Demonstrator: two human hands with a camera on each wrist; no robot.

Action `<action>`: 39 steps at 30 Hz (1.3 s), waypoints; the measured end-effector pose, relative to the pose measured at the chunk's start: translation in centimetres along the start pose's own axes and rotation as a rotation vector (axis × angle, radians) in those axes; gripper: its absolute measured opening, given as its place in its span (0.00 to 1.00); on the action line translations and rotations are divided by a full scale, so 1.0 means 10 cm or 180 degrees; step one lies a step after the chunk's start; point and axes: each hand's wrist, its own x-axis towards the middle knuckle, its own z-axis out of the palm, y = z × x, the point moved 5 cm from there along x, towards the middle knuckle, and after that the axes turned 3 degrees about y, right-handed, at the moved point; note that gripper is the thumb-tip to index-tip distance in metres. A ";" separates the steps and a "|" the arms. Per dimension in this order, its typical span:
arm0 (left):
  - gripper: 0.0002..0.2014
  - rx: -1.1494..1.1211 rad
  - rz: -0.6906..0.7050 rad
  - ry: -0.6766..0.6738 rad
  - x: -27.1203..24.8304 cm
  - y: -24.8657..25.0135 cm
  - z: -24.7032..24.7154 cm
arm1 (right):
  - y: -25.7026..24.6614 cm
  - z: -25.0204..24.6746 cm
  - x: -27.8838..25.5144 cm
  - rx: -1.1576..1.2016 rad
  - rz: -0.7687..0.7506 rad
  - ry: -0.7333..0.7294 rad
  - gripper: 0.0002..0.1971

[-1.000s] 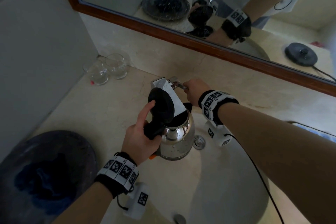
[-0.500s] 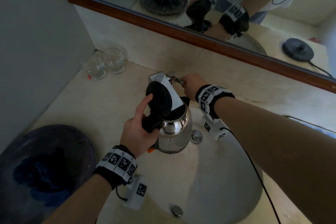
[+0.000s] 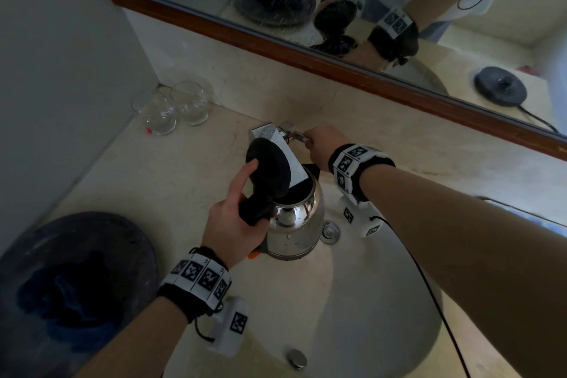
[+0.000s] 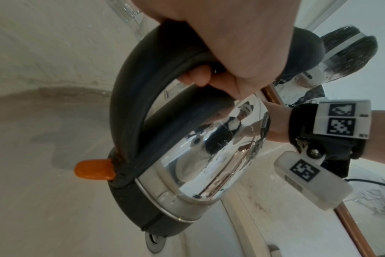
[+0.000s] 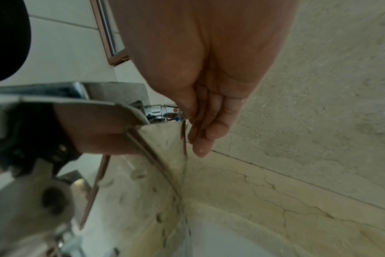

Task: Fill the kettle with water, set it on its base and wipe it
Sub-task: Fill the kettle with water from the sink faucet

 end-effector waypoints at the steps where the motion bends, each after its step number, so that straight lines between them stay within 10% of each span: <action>1: 0.50 -0.0015 -0.0006 -0.0002 0.00 0.00 0.00 | 0.00 0.00 0.00 0.0000 -0.0004 0.0006 0.11; 39: 0.49 0.0029 0.0029 0.0060 0.00 -0.01 0.05 | 0.00 -0.01 0.00 0.0001 -0.0027 0.0058 0.12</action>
